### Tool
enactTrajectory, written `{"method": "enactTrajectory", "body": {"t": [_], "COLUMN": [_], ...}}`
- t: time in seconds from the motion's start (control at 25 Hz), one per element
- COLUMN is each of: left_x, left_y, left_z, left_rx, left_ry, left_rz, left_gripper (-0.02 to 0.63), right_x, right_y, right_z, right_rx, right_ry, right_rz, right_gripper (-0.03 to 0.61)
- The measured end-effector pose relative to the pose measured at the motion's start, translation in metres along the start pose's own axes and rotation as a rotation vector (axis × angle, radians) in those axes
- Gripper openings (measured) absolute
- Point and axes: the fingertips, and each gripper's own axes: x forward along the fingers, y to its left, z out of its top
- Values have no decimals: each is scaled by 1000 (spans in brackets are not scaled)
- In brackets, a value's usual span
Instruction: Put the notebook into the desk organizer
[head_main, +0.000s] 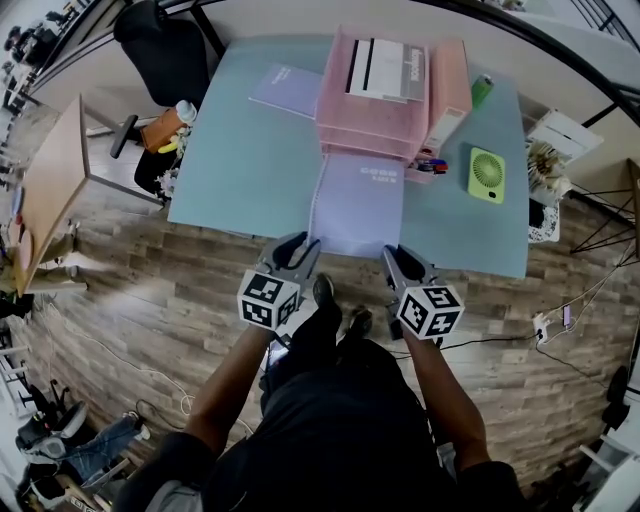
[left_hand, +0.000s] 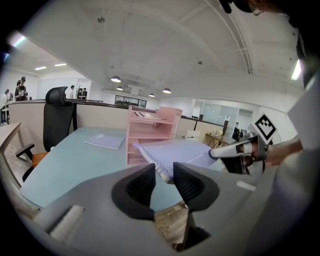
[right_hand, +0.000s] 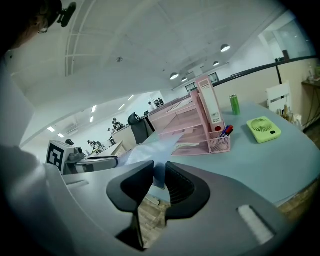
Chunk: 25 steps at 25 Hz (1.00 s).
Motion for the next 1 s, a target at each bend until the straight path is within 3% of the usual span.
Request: {"method": "enactTrajectory", "body": {"t": [0.32, 0.6, 0.76, 0.88, 1.0], "left_x": [23, 31, 34, 40, 50], "left_y": [11, 17, 23, 27, 26], "left_z": [5, 19, 19, 10, -4], "left_rx": [-2, 50, -45, -149, -189], "left_ry": [1, -2, -42, -43, 1], "left_rz": [-7, -13, -33, -55, -74], "left_gripper": [169, 141, 142, 135, 126], "right_x": [18, 25, 27, 30, 32], "right_y": [-16, -20, -21, -33, -47], "right_z": [5, 25, 28, 15, -5], "right_rx": [19, -21, 4, 110, 209], "right_ry": [2, -30, -35, -18, 11], "right_rz": [-19, -18, 0, -10, -27], "right_gripper": [74, 72, 69, 64, 61]}}
